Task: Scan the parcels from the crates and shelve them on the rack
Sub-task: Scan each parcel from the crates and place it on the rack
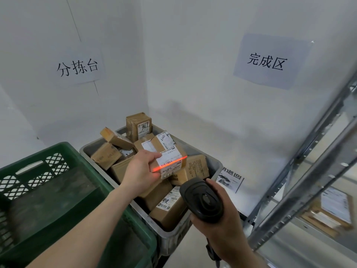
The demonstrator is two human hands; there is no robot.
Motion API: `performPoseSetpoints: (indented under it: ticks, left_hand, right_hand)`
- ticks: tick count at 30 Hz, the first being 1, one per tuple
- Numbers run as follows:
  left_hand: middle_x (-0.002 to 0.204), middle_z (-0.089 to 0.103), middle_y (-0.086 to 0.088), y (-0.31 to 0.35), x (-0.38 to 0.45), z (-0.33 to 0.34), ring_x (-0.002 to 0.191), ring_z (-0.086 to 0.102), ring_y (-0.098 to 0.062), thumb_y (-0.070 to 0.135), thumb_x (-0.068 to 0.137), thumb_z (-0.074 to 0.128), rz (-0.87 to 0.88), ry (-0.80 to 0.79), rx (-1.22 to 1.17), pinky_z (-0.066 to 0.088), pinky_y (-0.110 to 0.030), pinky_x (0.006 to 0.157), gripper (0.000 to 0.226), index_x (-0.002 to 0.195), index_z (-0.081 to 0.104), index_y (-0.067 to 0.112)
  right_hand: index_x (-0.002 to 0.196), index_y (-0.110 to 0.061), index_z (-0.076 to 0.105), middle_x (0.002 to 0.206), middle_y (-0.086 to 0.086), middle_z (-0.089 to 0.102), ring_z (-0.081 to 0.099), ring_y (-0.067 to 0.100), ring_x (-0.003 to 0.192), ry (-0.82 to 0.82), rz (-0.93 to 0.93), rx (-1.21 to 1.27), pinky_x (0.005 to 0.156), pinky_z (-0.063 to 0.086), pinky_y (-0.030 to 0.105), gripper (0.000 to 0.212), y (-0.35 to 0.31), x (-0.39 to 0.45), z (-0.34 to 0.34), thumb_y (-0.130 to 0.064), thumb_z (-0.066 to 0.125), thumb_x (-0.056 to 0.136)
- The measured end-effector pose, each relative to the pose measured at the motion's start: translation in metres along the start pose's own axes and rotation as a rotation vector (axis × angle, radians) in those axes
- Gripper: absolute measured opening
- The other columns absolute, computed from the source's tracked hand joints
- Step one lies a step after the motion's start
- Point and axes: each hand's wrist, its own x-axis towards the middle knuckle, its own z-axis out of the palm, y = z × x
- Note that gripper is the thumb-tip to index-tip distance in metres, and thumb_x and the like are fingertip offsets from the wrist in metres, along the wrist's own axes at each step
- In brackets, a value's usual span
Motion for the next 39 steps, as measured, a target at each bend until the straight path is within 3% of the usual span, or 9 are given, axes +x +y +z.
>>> performPoseSetpoints:
  ticks: [10,15,19,21,24,27,29,33,39]
  left_hand:
    - [0.120,0.055,0.005,0.016,0.000,0.021,0.109,0.053,-0.013,0.017,0.077,0.085,0.070,-0.040,0.030,0.048,-0.027,0.090,0.062,0.135,0.062,0.022]
    - [0.118,0.058,0.005,0.041,-0.001,0.035,0.109,0.058,-0.015,0.013,0.075,0.086,-0.062,-0.108,-0.230,0.053,-0.035,0.095,0.061,0.128,0.063,0.029]
    - [0.116,0.067,-0.002,0.075,-0.009,0.050,0.103,0.070,-0.018,0.008,0.076,0.085,-0.253,-0.237,-0.687,0.061,-0.033,0.083,0.047,0.111,0.068,0.033]
    - [0.111,0.072,-0.011,0.100,-0.018,0.059,0.097,0.073,-0.026,0.003,0.081,0.080,-0.282,-0.323,-0.855,0.062,-0.043,0.082,0.043,0.117,0.069,0.025]
    - [0.106,0.074,-0.017,0.138,-0.034,0.085,0.091,0.071,-0.037,0.000,0.079,0.079,-0.304,-0.440,-0.974,0.061,-0.041,0.071,0.049,0.125,0.065,0.012]
    - [0.113,0.073,-0.019,0.180,-0.057,0.121,0.096,0.068,-0.037,0.013,0.068,0.078,-0.355,-0.563,-1.013,0.058,-0.051,0.083,0.057,0.124,0.066,0.014]
    - [0.115,0.071,-0.022,0.211,-0.075,0.145,0.094,0.066,-0.033,0.016,0.068,0.078,-0.374,-0.627,-1.004,0.058,-0.051,0.083,0.054,0.121,0.068,0.017]
    - [0.104,0.073,-0.018,0.275,-0.115,0.191,0.083,0.066,-0.026,0.012,0.073,0.077,-0.389,-0.722,-1.009,0.061,-0.037,0.063,0.047,0.119,0.069,0.014]
    - [0.099,0.075,-0.012,0.345,-0.157,0.247,0.082,0.071,-0.022,0.003,0.091,0.069,-0.436,-0.767,-0.997,0.061,-0.039,0.069,0.034,0.124,0.066,0.012]
  right_hand:
    - [0.137,-0.022,0.054,0.121,-0.027,0.066,0.062,-0.004,0.116,0.064,0.018,0.005,0.094,0.050,0.012,0.082,-0.004,-0.019,-0.016,-0.027,0.085,0.062]
    - [0.132,-0.039,0.052,0.120,-0.033,0.064,0.062,-0.004,0.116,0.160,0.076,0.041,0.092,0.047,0.007,0.084,0.003,-0.030,-0.038,-0.043,0.079,0.053]
    - [0.133,-0.036,0.051,0.119,-0.035,0.063,0.062,-0.007,0.113,0.259,0.070,0.017,0.092,0.046,0.006,0.086,0.015,-0.044,-0.068,-0.015,0.089,0.058]
    - [0.133,-0.035,0.049,0.119,-0.041,0.059,0.059,-0.012,0.113,0.311,0.051,-0.024,0.091,0.043,0.002,0.088,0.017,-0.053,-0.087,-0.007,0.090,0.060]
    - [0.137,-0.033,0.047,0.123,-0.040,0.057,0.056,-0.011,0.117,0.376,0.042,-0.087,0.093,0.041,0.002,0.095,0.025,-0.072,-0.123,0.004,0.092,0.061]
    - [0.136,-0.032,0.049,0.119,-0.044,0.056,0.056,-0.015,0.114,0.456,0.058,-0.081,0.090,0.041,0.001,0.094,0.031,-0.094,-0.165,0.008,0.090,0.062]
    - [0.137,-0.028,0.051,0.121,-0.040,0.059,0.057,-0.012,0.116,0.491,0.073,-0.065,0.091,0.043,0.002,0.091,0.036,-0.110,-0.195,0.008,0.090,0.063]
    - [0.139,-0.020,0.052,0.121,-0.033,0.063,0.061,-0.006,0.116,0.569,0.064,-0.006,0.094,0.048,0.009,0.088,0.048,-0.147,-0.253,-0.011,0.085,0.058]
    - [0.134,-0.023,0.056,0.119,-0.024,0.069,0.067,0.003,0.113,0.659,0.116,0.037,0.094,0.056,0.024,0.081,0.068,-0.185,-0.322,-0.012,0.084,0.058]
